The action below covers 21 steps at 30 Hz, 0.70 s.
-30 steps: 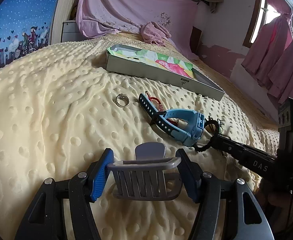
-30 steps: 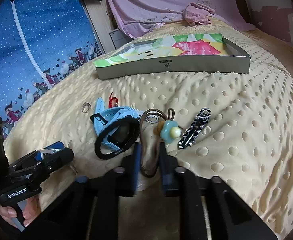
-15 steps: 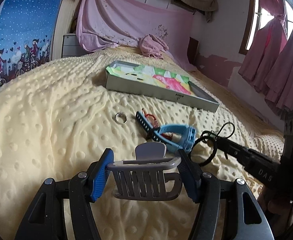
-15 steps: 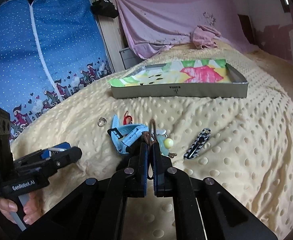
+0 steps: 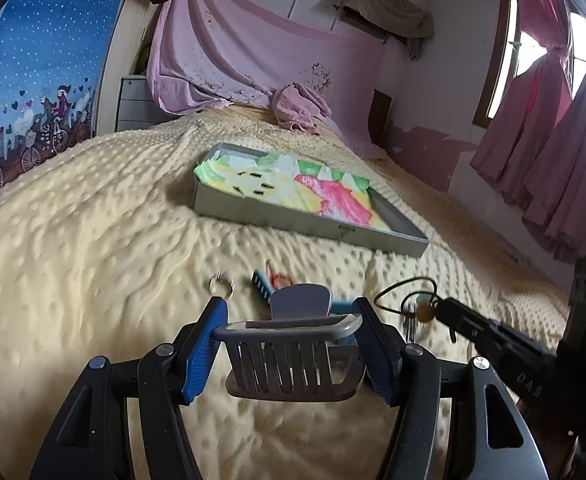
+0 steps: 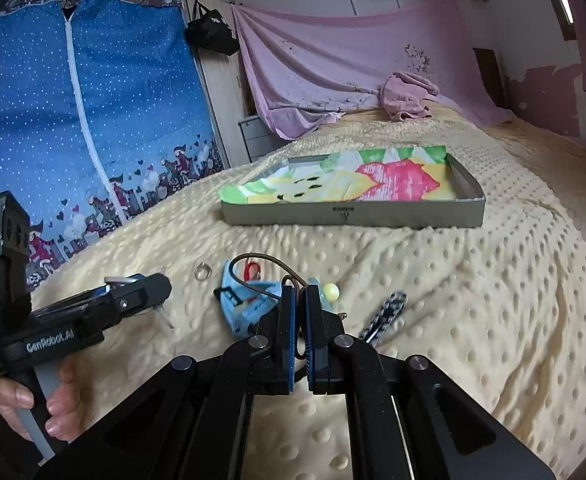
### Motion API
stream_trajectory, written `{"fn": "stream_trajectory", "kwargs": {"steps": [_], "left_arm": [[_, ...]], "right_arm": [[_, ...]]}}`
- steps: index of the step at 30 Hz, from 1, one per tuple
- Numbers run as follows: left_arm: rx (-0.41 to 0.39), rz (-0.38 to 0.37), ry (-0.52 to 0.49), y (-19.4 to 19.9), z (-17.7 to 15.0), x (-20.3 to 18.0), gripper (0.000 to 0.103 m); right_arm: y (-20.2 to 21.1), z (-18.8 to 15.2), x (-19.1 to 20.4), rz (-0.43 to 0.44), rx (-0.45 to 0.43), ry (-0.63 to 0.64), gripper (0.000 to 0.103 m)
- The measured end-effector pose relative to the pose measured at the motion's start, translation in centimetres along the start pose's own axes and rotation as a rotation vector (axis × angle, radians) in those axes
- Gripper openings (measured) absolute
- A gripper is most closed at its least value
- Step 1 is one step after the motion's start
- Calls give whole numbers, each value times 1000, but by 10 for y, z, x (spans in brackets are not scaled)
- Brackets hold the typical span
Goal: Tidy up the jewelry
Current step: 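Carry the claw clip and hair tie with both tools over the tray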
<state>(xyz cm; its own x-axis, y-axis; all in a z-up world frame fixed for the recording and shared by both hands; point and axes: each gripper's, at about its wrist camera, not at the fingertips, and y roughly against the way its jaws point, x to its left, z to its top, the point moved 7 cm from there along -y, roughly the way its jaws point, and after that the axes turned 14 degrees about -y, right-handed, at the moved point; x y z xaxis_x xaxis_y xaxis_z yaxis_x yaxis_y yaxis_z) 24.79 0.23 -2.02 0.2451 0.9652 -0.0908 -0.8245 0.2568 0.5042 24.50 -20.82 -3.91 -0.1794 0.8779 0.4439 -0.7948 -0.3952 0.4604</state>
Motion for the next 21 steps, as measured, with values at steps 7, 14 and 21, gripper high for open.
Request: {"fn": "stream_trajectory", "kwargs": {"steps": [7, 14, 21], "left_arm": [[-30, 1, 11, -25, 37, 7, 62], [-58, 16, 7, -74, 89, 13, 62], [8, 21, -25, -132, 113, 18, 62]], "right_arm": [[-10, 30, -1, 5, -41, 19, 4], [-48, 88, -10, 8, -82, 4, 4], [-107, 122, -30, -19, -49, -67, 4]]}}
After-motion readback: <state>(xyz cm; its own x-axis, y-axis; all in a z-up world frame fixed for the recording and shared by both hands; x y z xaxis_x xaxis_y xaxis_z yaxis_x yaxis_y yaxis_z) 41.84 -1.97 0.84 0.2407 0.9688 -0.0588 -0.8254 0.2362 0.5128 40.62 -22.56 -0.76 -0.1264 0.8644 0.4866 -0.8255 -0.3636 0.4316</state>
